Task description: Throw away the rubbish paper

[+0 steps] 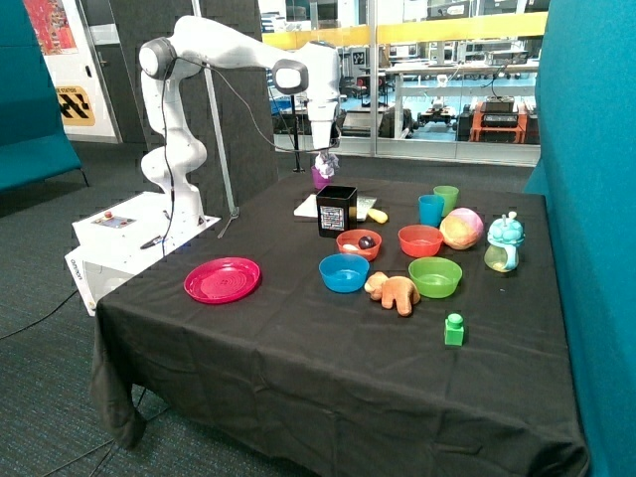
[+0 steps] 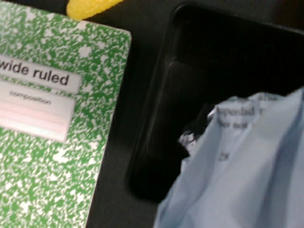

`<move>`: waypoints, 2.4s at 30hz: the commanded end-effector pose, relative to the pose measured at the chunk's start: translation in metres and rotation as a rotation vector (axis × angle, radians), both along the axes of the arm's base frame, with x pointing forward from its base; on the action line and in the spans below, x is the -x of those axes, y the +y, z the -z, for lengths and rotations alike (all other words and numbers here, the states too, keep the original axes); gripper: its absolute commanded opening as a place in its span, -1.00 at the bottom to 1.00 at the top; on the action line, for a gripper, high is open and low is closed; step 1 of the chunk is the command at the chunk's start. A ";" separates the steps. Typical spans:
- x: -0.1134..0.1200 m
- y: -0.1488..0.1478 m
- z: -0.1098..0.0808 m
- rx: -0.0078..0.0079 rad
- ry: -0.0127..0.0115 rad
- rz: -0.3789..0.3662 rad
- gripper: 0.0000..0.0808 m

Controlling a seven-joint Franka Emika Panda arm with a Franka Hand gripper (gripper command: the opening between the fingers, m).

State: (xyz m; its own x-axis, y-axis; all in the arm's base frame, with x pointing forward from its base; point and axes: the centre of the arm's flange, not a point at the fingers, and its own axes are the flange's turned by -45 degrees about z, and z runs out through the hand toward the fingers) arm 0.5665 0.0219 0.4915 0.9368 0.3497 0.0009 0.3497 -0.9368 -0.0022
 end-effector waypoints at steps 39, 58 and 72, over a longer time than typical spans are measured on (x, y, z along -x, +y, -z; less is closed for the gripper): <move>-0.023 -0.009 0.074 0.0024 0.0001 0.068 0.49; -0.023 -0.014 0.077 0.0024 0.0001 0.074 0.76; -0.021 -0.010 0.069 0.0024 0.0001 0.056 0.71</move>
State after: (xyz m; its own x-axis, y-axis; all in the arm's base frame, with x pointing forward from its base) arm 0.5898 0.0102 0.4165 0.9580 0.2869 0.0010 0.2869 -0.9580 0.0003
